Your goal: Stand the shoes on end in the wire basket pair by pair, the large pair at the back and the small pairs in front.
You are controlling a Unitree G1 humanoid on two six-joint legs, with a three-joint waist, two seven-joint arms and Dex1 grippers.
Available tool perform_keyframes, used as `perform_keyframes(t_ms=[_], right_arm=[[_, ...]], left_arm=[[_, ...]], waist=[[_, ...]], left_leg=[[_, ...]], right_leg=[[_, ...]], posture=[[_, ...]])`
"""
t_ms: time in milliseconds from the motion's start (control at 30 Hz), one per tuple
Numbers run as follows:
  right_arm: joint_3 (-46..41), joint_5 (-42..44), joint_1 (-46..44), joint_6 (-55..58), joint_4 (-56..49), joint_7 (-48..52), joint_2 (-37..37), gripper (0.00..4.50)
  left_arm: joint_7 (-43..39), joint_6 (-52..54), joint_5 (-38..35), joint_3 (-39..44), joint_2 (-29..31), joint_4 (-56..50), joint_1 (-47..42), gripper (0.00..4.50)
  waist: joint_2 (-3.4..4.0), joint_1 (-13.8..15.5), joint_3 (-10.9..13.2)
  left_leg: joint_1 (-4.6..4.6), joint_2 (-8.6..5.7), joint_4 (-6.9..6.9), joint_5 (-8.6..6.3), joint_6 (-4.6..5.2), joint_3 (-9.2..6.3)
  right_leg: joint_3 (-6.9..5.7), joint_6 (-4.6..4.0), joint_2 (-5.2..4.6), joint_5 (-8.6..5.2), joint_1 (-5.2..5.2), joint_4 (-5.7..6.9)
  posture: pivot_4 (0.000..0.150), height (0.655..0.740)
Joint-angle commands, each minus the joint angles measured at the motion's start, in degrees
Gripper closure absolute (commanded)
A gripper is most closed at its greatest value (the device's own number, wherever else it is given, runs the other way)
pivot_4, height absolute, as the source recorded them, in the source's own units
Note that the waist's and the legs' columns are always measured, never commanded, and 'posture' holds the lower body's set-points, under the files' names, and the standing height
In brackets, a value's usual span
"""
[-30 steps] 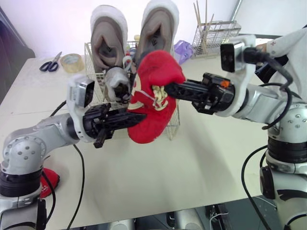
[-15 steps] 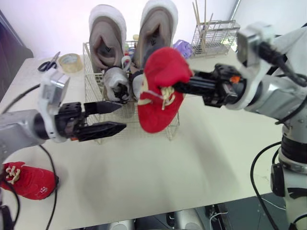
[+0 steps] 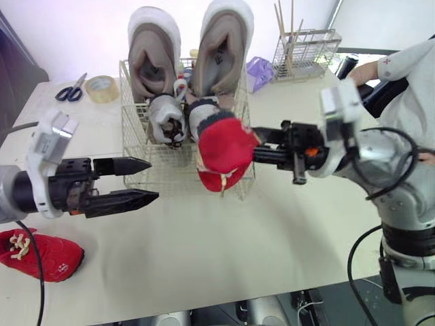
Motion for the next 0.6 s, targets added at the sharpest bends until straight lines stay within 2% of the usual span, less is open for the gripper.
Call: perform_keyframes(t_ms=[33,600], right_arm=[[1.1,-6.9,1.4,-7.1,-0.4,1.2,1.4,4.07],[-1.0,-12.3,-1.8,-14.2,3.6,2.4,3.3,4.07]], left_arm=[[-1.1,-0.6,0.4,1.0,0.5,0.7,-0.4,0.07],[-2.1,-0.9,1.8,0.3,-0.6,1.9,-0.3,0.07]], waist=[[0.0,0.0,0.0],[0.0,0.0,0.0]], left_leg=[[0.0,0.0,0.0,0.0,0.0,0.0],[0.03,0.0,0.01,0.01,-0.01,0.03]], right_leg=[[0.0,0.0,0.0,0.0,0.0,0.0],[0.0,-0.01,0.0,0.01,0.01,0.03]], posture=[[0.15,0.74],[0.15,0.74]])
